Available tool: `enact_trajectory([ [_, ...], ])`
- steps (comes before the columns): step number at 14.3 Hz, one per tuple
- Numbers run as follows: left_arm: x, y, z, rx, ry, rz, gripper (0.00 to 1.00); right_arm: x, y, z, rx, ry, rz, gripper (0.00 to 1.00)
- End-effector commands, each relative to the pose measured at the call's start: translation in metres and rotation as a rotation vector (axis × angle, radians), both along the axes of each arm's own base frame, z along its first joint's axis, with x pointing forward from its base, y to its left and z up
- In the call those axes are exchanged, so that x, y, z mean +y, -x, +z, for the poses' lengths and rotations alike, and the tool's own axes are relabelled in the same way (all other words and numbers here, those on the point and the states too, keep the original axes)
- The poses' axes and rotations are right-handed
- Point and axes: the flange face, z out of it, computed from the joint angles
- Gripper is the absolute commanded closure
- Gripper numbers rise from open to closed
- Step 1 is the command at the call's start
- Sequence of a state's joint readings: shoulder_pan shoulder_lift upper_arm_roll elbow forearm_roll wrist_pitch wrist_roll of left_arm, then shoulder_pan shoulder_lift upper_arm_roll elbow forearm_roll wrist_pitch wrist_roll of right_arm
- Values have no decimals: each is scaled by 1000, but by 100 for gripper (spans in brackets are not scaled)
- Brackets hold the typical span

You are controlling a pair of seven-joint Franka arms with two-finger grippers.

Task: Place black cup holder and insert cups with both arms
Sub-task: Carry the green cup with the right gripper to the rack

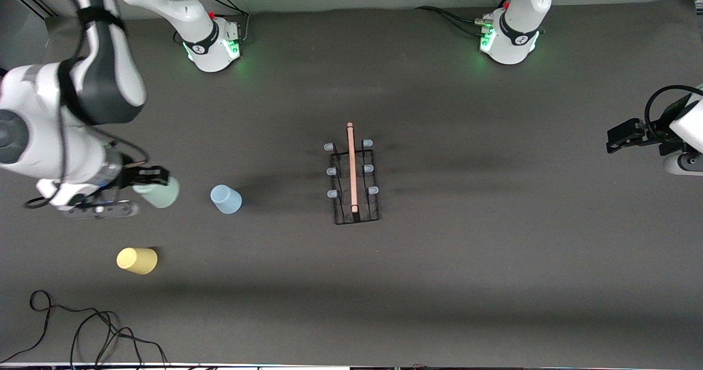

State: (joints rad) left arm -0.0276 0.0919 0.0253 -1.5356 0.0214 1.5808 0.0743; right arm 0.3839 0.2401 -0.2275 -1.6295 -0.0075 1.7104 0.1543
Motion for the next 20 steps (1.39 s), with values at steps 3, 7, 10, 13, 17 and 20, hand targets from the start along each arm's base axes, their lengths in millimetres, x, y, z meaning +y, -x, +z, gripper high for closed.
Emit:
enact_trajectory([
  [3,-2,-1,5,-8,-3,-14,0,128,26,-1,18,-56,-135,83],
  [7,-1,-2,4,-11,-3,-13,0,224,67,-9,2,-71,-191,83],
  [10,1,-3,2,-10,-3,-10,0,255,86,-18,29,-85,-211,83],
  [13,1,-5,-1,-14,-3,-10,0,278,105,-23,56,-94,-213,83],
  [17,1,-6,-1,-16,-3,-10,0,308,111,-41,30,-88,-261,83],
  [20,1,-6,-3,-11,-3,-10,0,336,104,-55,6,-76,-293,83],
])
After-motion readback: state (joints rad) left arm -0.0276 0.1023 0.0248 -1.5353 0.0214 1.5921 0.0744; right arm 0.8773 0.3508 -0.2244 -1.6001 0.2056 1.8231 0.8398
